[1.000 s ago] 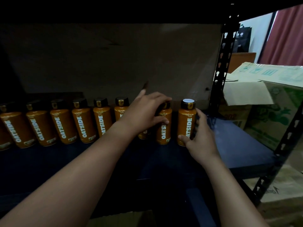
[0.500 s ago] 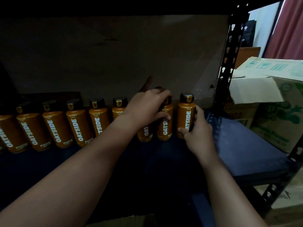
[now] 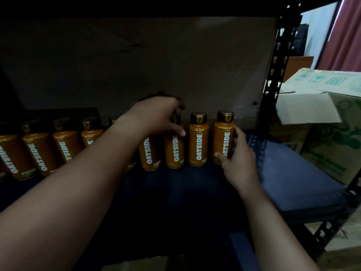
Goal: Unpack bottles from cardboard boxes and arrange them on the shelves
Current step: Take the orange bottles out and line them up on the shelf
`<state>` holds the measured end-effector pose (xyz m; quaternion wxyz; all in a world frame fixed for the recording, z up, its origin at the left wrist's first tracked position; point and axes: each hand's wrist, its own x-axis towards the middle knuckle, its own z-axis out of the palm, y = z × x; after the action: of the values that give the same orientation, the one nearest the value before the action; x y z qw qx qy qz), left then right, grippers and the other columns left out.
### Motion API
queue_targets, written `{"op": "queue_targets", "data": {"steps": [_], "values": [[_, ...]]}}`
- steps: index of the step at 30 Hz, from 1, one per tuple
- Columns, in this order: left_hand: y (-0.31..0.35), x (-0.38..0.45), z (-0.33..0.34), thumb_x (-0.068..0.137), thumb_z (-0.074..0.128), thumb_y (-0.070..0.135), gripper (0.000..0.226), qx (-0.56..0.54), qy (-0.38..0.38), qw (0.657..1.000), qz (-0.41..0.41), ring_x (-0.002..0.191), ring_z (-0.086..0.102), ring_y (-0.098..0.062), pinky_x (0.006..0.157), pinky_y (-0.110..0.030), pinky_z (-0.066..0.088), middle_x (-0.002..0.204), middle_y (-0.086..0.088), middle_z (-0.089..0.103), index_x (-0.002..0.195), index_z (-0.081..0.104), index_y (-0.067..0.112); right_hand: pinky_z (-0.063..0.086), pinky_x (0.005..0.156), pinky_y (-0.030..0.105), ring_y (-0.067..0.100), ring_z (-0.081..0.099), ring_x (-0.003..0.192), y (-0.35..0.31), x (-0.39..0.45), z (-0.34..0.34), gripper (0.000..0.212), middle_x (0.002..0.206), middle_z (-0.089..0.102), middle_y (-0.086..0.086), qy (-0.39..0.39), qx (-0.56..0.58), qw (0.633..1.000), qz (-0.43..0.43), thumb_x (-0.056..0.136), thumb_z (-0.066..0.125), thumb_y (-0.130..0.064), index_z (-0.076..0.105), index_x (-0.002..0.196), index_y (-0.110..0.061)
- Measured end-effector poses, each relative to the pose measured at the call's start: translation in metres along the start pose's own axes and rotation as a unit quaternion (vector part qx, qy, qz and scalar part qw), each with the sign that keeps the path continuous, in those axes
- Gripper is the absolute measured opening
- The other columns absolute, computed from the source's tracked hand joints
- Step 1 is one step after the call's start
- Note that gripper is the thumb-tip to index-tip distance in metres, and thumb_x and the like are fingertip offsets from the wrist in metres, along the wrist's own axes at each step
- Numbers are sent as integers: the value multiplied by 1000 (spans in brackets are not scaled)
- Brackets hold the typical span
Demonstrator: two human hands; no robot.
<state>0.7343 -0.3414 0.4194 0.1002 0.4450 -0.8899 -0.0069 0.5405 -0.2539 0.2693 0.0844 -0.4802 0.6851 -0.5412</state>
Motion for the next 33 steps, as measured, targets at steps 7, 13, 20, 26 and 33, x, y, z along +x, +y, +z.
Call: {"op": "queue_targets", "data": {"steps": [7,13,20,26,33], "values": [[-10,0,-3,81,82,41,68,-42,-25,999,12,119,53,-14,64,-21,36,139,7,54,141,50,36,41,114,51,21,42,143,-1,0,1,95,155,43,-1,0,-6,1000,10,86,77,-9,20,157,-36],[-3,-2,-5,84,75,52,73,-46,-23,998,19,122,50,-13,69,-24,39,146,4,51,147,43,35,44,112,52,20,44,142,1,-1,1,96,154,45,-2,2,2,1000,7,86,77,-10,19,157,-37],[30,10,10,95,65,46,62,-23,0,995,94,132,51,-14,91,-27,43,147,6,53,150,41,34,43,114,49,20,44,141,2,-1,1,94,153,46,-2,8,1,1000,4,86,76,-9,21,158,-36],[33,16,13,93,70,38,57,-78,14,993,86,130,53,-14,88,-26,42,144,5,54,145,50,31,44,112,48,18,48,137,4,-2,1,92,149,50,-3,20,4,1000,-1,87,76,-10,22,157,-35],[29,15,17,93,70,38,59,-89,22,991,99,131,52,-12,90,-24,41,148,6,52,147,48,31,40,114,40,19,44,140,4,-2,0,92,152,46,-1,18,-4,1000,2,90,72,-7,18,160,-34]]}}
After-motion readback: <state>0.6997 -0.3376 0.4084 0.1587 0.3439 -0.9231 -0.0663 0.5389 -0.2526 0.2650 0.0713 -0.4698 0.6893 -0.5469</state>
